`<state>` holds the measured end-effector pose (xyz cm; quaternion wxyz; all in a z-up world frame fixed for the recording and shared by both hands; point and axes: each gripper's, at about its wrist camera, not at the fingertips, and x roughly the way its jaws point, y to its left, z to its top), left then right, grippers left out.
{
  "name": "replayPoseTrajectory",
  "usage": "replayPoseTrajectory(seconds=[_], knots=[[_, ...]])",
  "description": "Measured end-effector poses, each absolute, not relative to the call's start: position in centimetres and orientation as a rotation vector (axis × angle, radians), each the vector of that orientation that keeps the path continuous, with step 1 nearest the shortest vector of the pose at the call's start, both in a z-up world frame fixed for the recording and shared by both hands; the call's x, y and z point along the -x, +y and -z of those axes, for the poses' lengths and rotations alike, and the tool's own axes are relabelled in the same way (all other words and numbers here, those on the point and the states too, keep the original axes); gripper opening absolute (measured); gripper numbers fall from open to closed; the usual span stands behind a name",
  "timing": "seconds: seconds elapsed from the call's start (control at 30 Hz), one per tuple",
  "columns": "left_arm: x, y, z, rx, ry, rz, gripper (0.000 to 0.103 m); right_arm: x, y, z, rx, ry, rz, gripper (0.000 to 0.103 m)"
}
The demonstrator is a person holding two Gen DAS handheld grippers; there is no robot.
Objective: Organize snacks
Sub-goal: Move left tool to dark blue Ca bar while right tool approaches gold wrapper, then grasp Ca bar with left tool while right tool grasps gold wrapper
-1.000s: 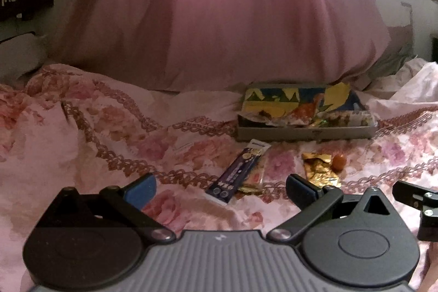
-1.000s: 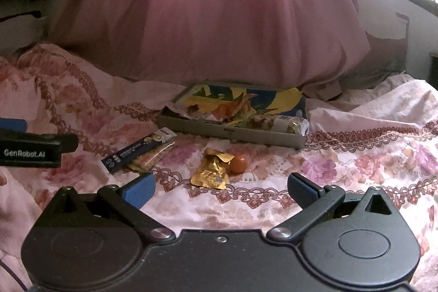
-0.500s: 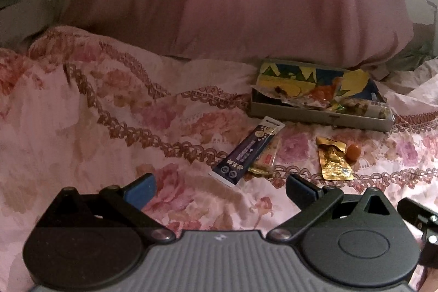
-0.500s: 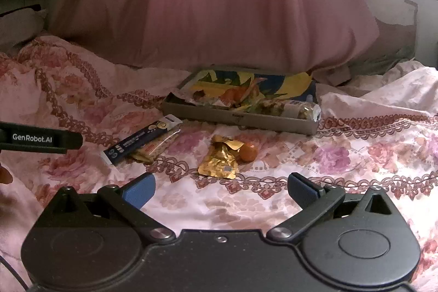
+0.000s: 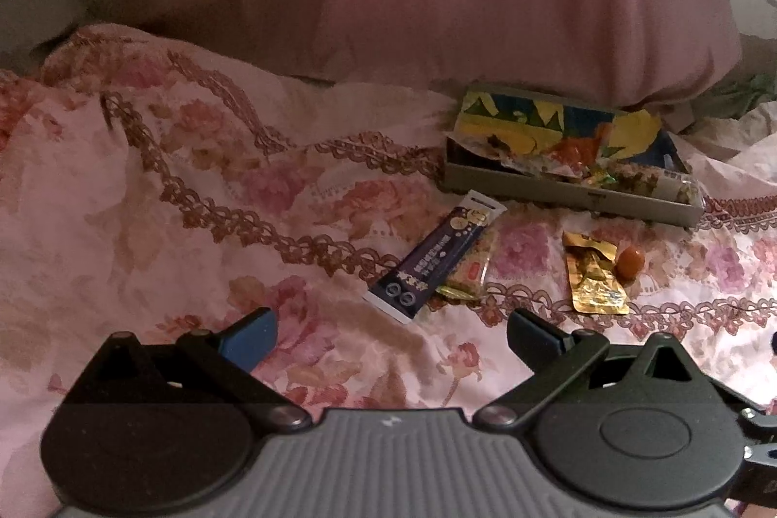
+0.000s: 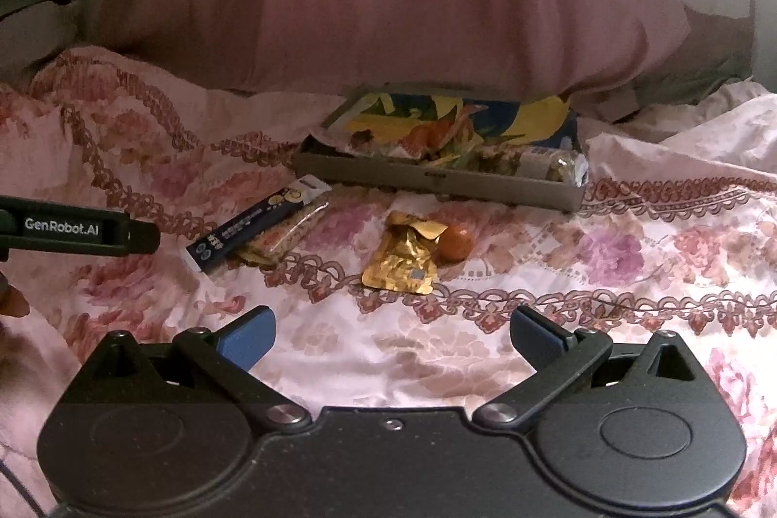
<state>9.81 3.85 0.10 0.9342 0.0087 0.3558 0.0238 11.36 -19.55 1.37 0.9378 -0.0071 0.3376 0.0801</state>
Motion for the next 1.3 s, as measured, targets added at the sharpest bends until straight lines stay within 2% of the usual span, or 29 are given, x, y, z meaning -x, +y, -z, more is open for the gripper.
replayPoseTrajectory(seconds=[0.23,0.4,0.57,0.9,1.13,1.3], knots=[[-12.2,4.7,0.5,0.049,0.833,0.008,0.103,-13.2,-19.6,-1.4,0.038,0.723,-0.190,0.102],[-14.5,6.6,1.3,0.199,0.946,0.025,0.103,-15.0,-19.8,-1.4,0.059,0.747,-0.214,0.102],[-15.9,8.7,1.7,0.316,0.978,0.024,0.103,-17.5,-19.6,-1.4,0.139,0.737,-0.256,0.102],[-21.6,5.6,2.0,0.025,0.953,0.040,0.103,-21.3,-18.9,1.7,0.119,0.808,-0.338,0.102],[-25.9,2.4,4.7,0.025,1.044,0.076,0.103,-22.5,-19.3,3.3,0.103,0.836,-0.320,0.102],[-26.2,2.0,6.1,-0.088,1.019,0.099,0.103,-24.0,-19.7,4.2,0.013,0.876,-0.333,0.102]])
